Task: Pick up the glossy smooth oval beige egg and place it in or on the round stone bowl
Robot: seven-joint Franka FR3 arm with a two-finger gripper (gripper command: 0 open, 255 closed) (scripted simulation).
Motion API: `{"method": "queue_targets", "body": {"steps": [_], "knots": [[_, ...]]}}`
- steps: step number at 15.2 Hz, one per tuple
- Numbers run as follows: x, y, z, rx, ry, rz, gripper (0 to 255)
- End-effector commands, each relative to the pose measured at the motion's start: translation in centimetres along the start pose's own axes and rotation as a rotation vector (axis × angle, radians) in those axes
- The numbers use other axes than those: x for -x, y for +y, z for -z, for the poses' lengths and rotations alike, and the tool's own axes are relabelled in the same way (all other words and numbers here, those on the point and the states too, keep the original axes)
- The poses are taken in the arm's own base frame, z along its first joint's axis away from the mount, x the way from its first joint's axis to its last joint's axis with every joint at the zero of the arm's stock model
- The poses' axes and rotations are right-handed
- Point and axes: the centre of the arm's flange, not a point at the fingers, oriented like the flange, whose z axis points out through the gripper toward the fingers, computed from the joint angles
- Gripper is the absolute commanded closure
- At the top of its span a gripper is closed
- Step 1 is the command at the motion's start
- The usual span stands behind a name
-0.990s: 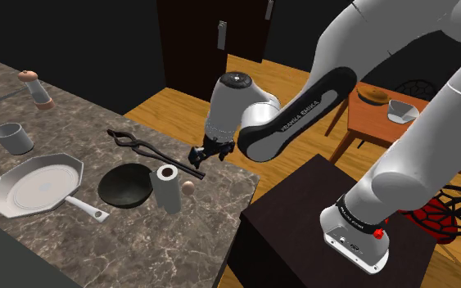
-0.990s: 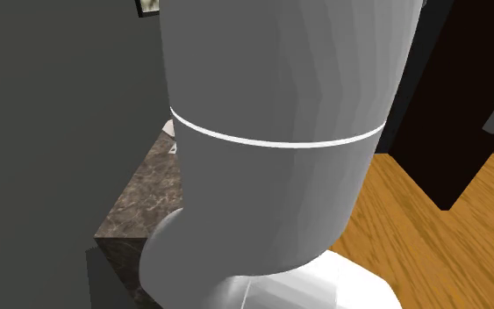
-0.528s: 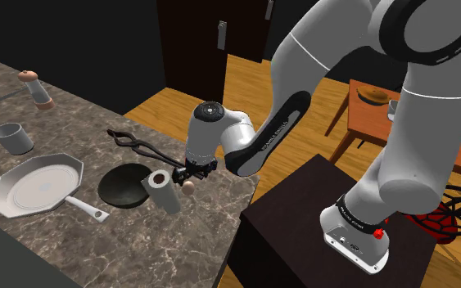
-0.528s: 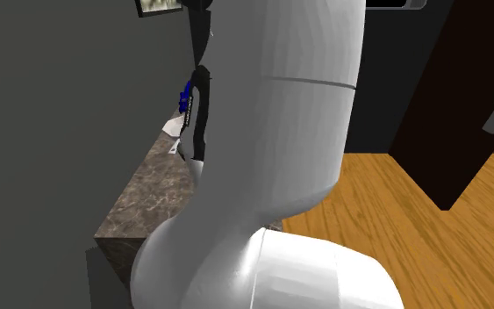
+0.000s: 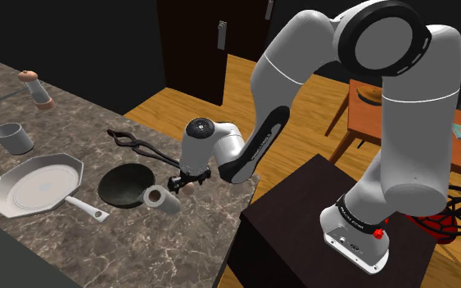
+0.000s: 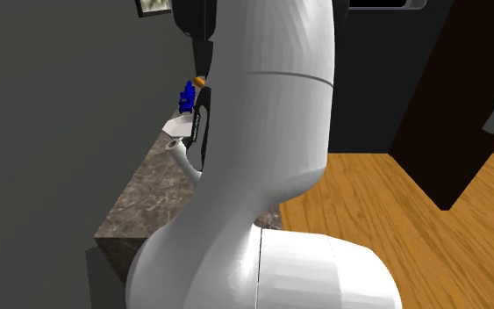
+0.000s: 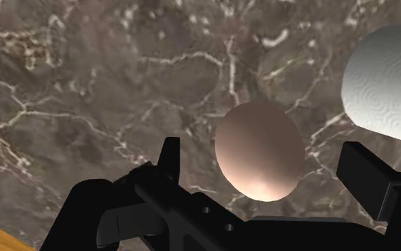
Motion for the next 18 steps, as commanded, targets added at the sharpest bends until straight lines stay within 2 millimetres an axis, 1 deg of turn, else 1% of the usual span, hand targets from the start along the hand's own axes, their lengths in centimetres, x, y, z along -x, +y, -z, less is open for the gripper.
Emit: {"method": "queue_targets", "body": {"steps": [1,8,9,18], "knots": [[0.14,-0.02,-0.8,0.0,0.0,0.0,0],[0.14,-0.02,-0.8,0.0,0.0,0.0,0],[0.14,-0.02,-0.8,0.0,0.0,0.0,255],[0.14,-0.02,-0.8,0.0,0.0,0.0,255]]}}
